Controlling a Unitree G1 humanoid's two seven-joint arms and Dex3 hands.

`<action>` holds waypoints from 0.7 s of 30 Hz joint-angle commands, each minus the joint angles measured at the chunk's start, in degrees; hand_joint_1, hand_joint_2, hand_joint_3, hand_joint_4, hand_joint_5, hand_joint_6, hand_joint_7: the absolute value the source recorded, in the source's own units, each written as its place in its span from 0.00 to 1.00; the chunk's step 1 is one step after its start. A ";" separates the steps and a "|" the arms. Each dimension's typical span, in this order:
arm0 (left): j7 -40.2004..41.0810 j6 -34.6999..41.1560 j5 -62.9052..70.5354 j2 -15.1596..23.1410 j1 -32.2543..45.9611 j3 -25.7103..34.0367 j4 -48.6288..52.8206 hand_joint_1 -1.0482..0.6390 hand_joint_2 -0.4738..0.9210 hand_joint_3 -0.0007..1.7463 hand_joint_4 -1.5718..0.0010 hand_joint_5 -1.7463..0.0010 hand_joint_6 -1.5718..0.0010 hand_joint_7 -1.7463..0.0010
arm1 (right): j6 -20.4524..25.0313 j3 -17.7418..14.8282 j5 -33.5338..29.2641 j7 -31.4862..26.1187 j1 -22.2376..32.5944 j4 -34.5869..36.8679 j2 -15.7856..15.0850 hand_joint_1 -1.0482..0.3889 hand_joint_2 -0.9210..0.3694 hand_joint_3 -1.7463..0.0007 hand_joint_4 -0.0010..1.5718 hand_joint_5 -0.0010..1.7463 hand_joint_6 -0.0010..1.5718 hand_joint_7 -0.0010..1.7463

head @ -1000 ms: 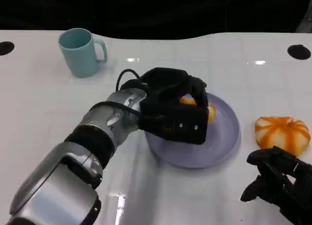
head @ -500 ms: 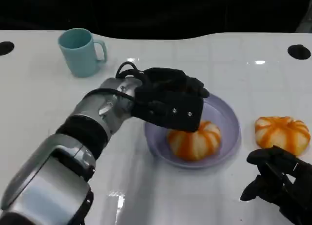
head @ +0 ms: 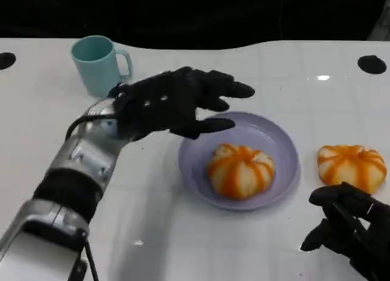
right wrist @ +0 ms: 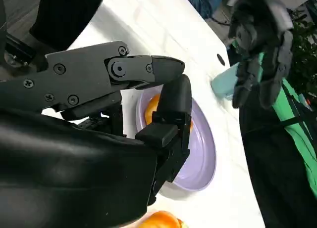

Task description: Grasp the bread from the table and place it into the plate.

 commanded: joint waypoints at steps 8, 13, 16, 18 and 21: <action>-6.80 19.86 -21.88 -1.71 14.81 10.87 -20.28 0.25 1.00 0.25 0.66 0.61 0.58 0.97 | 0.21 -0.68 0.76 -0.15 0.43 -0.38 -0.35 0.41 0.00 0.84 0.39 0.83 0.33 0.68; -3.98 40.96 -36.78 -1.80 24.00 17.25 -37.11 0.24 1.00 0.26 0.70 0.49 0.56 0.96 | 0.24 -0.59 0.82 0.27 0.64 -0.68 -0.58 0.41 0.00 0.84 0.38 0.83 0.32 0.68; -2.67 44.89 -38.36 -1.63 25.16 17.82 -40.51 0.24 1.00 0.26 0.72 0.45 0.56 0.95 | 0.14 -0.59 0.81 0.51 0.65 -0.61 -0.64 0.41 0.00 0.84 0.38 0.83 0.32 0.68; -2.21 45.91 -38.64 -1.58 25.36 17.90 -41.37 0.24 1.00 0.26 0.72 0.44 0.56 0.95 | 0.14 -0.60 0.79 0.54 0.64 -0.60 -0.63 0.41 0.00 0.84 0.38 0.83 0.32 0.68; 0.19 50.63 -42.63 -2.60 29.75 19.66 -46.56 0.24 1.00 0.26 0.72 0.44 0.56 0.95 | 0.05 -0.46 0.44 0.29 0.80 -0.88 -0.60 0.41 0.00 0.84 0.38 0.84 0.32 0.68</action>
